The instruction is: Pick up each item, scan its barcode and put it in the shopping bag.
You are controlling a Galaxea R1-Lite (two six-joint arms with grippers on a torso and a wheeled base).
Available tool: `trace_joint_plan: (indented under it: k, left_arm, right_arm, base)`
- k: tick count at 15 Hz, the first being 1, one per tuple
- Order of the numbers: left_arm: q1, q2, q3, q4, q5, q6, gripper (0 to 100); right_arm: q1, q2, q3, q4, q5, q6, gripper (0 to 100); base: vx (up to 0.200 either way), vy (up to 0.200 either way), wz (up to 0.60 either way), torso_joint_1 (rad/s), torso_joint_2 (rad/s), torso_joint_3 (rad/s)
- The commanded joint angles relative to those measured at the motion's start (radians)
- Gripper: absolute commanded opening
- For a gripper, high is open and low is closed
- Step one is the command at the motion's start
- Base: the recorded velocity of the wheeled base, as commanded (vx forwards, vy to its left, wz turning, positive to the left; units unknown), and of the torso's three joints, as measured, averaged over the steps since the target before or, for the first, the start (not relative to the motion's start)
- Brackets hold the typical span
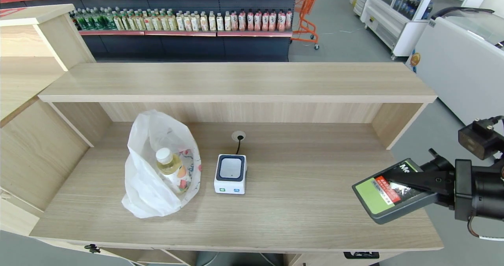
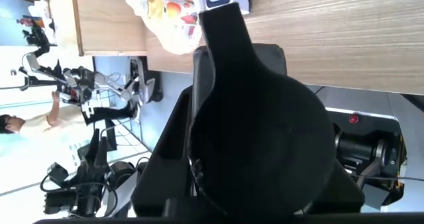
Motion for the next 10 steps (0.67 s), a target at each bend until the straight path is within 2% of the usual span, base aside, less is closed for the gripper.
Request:
trace_joint_plan:
  k: [1,9,10]
  left_arm:
    - [0.000,0.000,0.000,0.000,0.000,0.000,100]
    - [0.000,0.000,0.000,0.000,0.000,0.000,100]
    - [0.000,0.000,0.000,0.000,0.000,-0.003,100]
  right_arm:
    - [-0.013,-0.004,-0.028,0.000,-0.001,0.000,0]
    - [-0.169,0.013,-0.049,0.006,-0.004,-0.042,0]
    - [-0.188,0.016,-0.039,0.009,-0.002,-0.072,0]
  base:
    - [0.000,0.200,0.00,0.002,0.00,0.002]
    - [0.000,0.200,0.00,0.002,0.00,0.002]
    - [0.000,0.000,0.00,0.000,0.00,0.000]
